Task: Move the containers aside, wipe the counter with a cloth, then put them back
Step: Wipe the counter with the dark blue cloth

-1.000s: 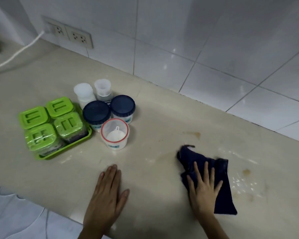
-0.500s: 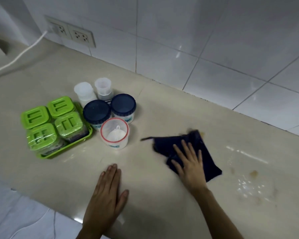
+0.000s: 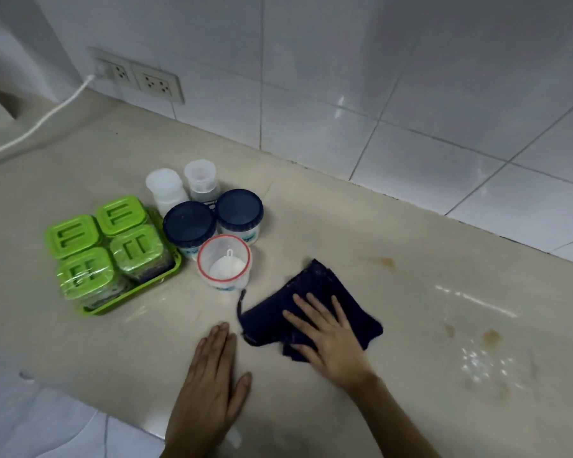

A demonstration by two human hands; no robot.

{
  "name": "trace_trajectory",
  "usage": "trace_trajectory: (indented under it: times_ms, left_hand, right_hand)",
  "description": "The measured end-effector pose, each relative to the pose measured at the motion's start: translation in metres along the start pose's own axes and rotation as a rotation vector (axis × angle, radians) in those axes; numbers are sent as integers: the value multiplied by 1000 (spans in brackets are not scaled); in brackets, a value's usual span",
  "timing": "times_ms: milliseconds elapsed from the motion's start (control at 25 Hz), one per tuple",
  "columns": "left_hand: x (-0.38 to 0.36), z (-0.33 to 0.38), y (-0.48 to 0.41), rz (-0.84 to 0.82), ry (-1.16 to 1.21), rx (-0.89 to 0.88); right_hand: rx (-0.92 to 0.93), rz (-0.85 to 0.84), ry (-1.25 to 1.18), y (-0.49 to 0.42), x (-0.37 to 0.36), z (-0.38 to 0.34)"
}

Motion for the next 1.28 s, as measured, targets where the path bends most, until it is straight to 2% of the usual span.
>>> trace_trajectory:
  times_ms: [40, 160, 240, 280, 360, 480, 560, 600, 640, 800, 880, 920, 1040, 1120, 1280]
  left_hand:
    - [1, 0, 1, 3, 11, 1]
    - [6, 5, 3, 17, 18, -3]
    - [6, 4, 4, 5, 13, 15]
    - [5, 1, 4, -6, 0, 29]
    - [5, 1, 5, -23, -40, 24]
    - [3, 28, 9, -45, -64, -99]
    - [-6, 65, 9, -72, -10, -184]
    - [-12, 85, 7, -79, 17, -215]
    - [-18, 107, 3, -81, 28, -255]
    - [-45, 169, -19, -94, -26, -349]
    - [-57, 176, -19, -125, -19, -311]
    - [-63, 174, -15, -132, -29, -294]
    - [-71, 166, -7, -127, -36, -291]
    - [-73, 165, -13, -92, -48, -291]
    - [-75, 165, -11, -133, -43, -268]
  right_hand:
    - [-57, 21, -9, 3, 1, 28]
    - [-521, 67, -83, 28, 6, 105]
    - [-765, 100, -117, 46, 4, 103]
    - [-828, 102, -144, 51, 2, 89]
    - [-791, 95, -153, 59, -2, 51]
    - [-476, 31, -98, 78, -5, -1]
    - [-285, -16, -75, 103, -5, 3]
    - [-288, -22, -79, 119, -3, 23]
    - [-381, -19, -78, 139, 0, 54]
    - [-997, -1, -105, 251, 15, 188]
    - [-1170, -1, -162, 300, 18, 211]
    - [-1186, 9, -175, 313, 18, 208]
    - [-1138, 24, -97, 315, 8, 162]
    - [-1009, -19, -99, 286, 3, 123]
    - [-407, -147, 68, 221, 7, 67]
Point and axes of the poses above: each hand's wrist, its own y-axis away from the middle knuckle, its own x-axis out of the back of the hand, z = x × y, the point moved 7 cm from there along -y, towards the middle knuckle, and after that the axes turned 3 degrees about x, right-handed, at the moved point
